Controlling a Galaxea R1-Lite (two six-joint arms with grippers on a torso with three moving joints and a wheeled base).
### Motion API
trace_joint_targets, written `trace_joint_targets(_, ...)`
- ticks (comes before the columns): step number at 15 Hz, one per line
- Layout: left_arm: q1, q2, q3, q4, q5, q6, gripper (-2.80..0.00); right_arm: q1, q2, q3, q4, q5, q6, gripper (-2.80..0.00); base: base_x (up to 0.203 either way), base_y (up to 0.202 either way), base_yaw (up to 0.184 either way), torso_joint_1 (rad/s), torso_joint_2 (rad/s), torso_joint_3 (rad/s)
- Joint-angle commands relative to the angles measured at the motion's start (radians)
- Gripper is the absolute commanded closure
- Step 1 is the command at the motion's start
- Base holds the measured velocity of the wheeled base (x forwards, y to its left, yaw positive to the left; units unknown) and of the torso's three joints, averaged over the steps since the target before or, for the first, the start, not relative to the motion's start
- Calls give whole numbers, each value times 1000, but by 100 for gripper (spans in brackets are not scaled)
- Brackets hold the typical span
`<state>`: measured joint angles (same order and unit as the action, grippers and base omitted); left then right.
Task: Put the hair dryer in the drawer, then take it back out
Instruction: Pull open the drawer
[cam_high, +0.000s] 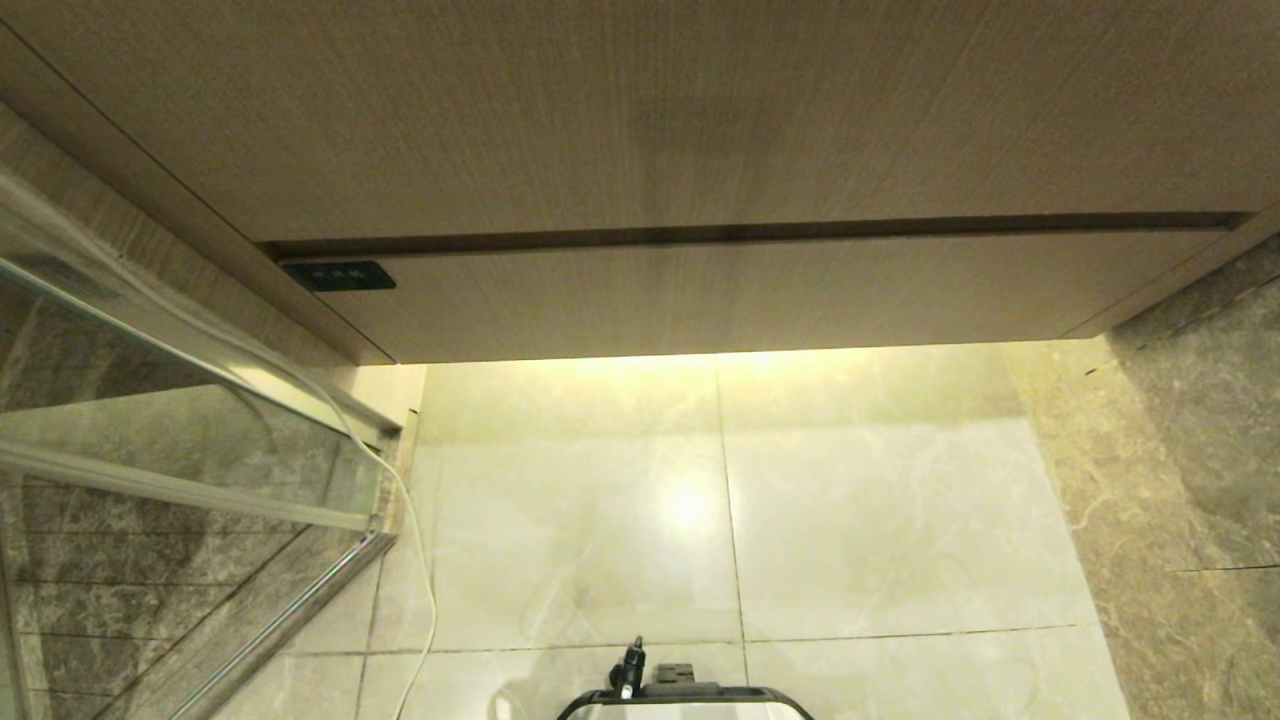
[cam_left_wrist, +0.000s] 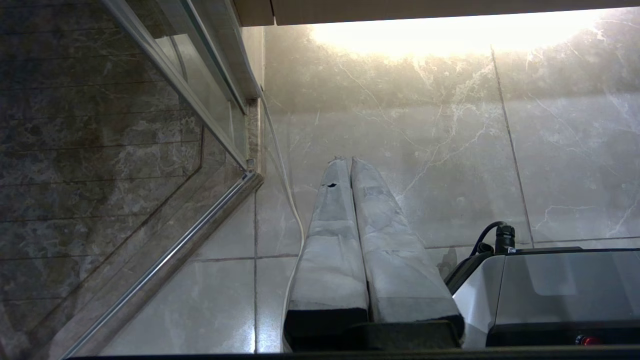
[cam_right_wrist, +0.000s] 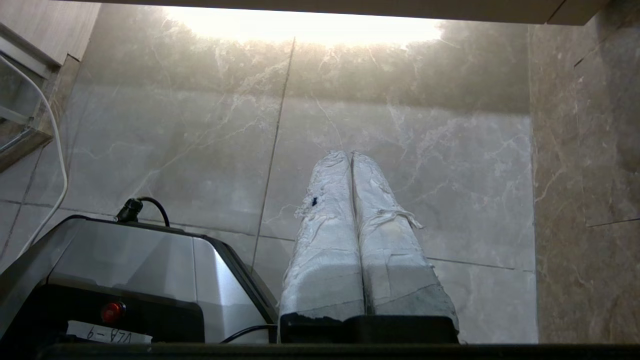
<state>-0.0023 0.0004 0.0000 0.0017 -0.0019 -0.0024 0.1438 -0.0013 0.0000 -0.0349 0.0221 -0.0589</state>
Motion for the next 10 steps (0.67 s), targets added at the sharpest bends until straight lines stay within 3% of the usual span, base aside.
trace_joint_targets(1, 1, 0, 0, 0, -1, -1, 0, 0, -39, 14, -2, 2, -9, 0, 0, 0, 0, 0, 0, 0)
trace_joint_targets(10, 0, 0, 1, 0, 0, -1, 0, 0, -39, 8, 9, -2, -7, 0, 0, 0, 0, 0, 0, 0)
